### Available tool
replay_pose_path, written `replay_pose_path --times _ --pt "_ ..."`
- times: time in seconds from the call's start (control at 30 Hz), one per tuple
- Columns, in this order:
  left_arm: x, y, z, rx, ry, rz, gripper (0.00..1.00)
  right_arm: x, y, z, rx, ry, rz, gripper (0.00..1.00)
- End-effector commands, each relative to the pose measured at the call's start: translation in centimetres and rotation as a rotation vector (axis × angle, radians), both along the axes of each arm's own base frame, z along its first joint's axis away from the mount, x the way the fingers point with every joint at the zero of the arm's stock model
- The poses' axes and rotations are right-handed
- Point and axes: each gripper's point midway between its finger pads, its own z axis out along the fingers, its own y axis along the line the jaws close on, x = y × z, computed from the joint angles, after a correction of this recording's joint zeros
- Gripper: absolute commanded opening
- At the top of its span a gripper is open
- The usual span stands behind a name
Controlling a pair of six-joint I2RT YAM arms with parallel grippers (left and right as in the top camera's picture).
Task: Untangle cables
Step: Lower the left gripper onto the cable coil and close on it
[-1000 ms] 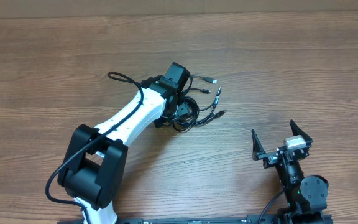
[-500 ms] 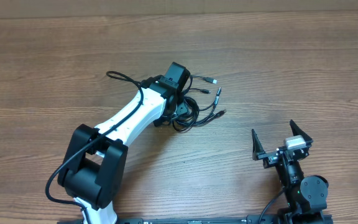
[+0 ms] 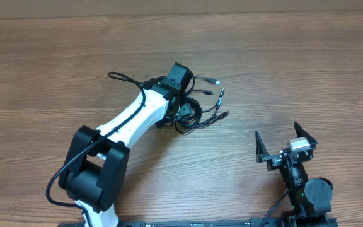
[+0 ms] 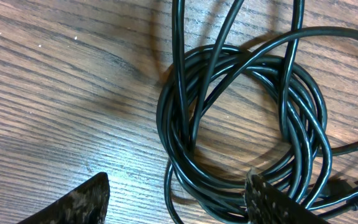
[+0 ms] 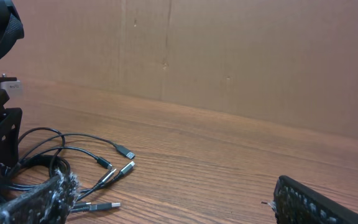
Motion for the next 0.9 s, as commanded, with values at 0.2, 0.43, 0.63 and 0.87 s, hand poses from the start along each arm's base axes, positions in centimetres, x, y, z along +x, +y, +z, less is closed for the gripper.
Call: replay_pose_path --times 0.2,0.43,0.63,0.87 --pt "-0.3 0.5 -1.2 0.023 0.003 0.015 0.70 0.0 -0.1 -0.3 -0.001 0.001 -0.005 1.00" --pt "-0.8 0.8 -2.1 0.029 0.011 0.015 0.68 0.0 -0.1 -0.3 -0.001 0.001 -0.005 1.00" --pt "-1.3 1.3 -3.2 0.046 0.015 0.018 0.67 0.0 -0.1 -0.3 -0.001 0.001 -0.005 1.00" --pt "-1.4 1.3 -3.6 0.041 0.009 0.018 0.53 0.0 -0.1 -0.3 -0.001 0.001 -0.005 1.00"
